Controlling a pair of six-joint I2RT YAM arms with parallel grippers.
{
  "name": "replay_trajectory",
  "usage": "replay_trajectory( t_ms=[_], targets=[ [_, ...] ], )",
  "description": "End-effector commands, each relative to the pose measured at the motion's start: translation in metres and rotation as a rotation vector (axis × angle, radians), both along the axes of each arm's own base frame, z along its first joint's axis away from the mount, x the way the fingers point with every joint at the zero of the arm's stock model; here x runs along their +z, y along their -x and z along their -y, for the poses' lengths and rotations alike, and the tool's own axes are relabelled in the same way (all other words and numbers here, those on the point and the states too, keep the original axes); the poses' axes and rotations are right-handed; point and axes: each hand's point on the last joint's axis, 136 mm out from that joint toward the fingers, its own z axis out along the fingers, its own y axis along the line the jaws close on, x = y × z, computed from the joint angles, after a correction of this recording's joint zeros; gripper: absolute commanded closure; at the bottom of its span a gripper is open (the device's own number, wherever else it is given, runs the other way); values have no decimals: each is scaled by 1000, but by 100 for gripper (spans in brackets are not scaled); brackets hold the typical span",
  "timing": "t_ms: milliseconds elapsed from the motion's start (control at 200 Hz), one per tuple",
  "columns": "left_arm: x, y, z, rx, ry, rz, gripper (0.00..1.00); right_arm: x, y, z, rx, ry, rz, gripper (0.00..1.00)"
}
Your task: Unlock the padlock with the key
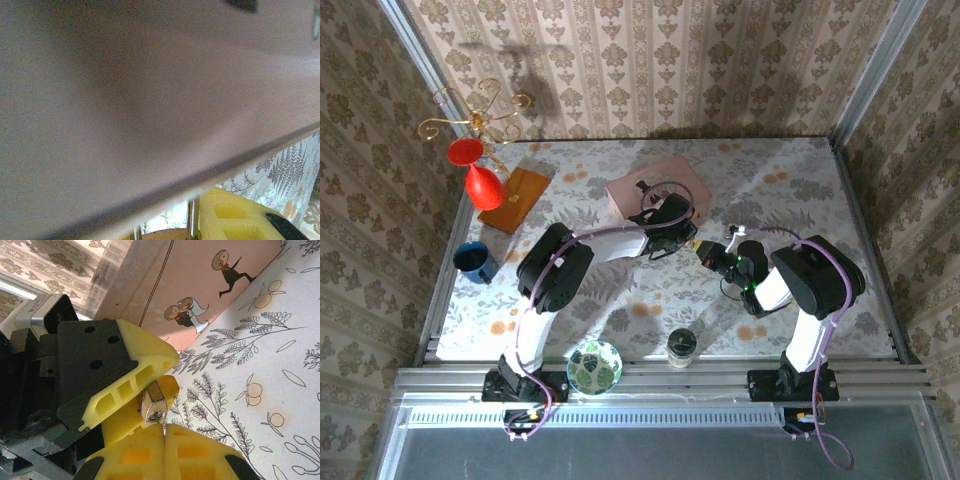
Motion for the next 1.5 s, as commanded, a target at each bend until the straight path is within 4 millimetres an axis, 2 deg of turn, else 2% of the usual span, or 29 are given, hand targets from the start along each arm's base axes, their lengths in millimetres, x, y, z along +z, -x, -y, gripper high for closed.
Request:
replay_trajectory(
  t_ms=[0,235,411,636,1041,1497],
  targets=[
    [37,12,16,-32,128,-13,100,16,-13,0,-24,-32,49,100],
    [48,10,14,-51,129,28,100,7,-2,16,-2,-72,-16,100],
    [60,8,13,-85,112,69,100,-4,20,20,63,-67,-64,100],
    [54,9,11,-91,97,59,100,-8,37,21,101,0,-37,100],
    [49,6,16,-85,103,31,100,18,31,9,156,27,88,100],
    [45,7,20,-75,112,7,100,28,22,-5,161,51,138,100]
  ],
)
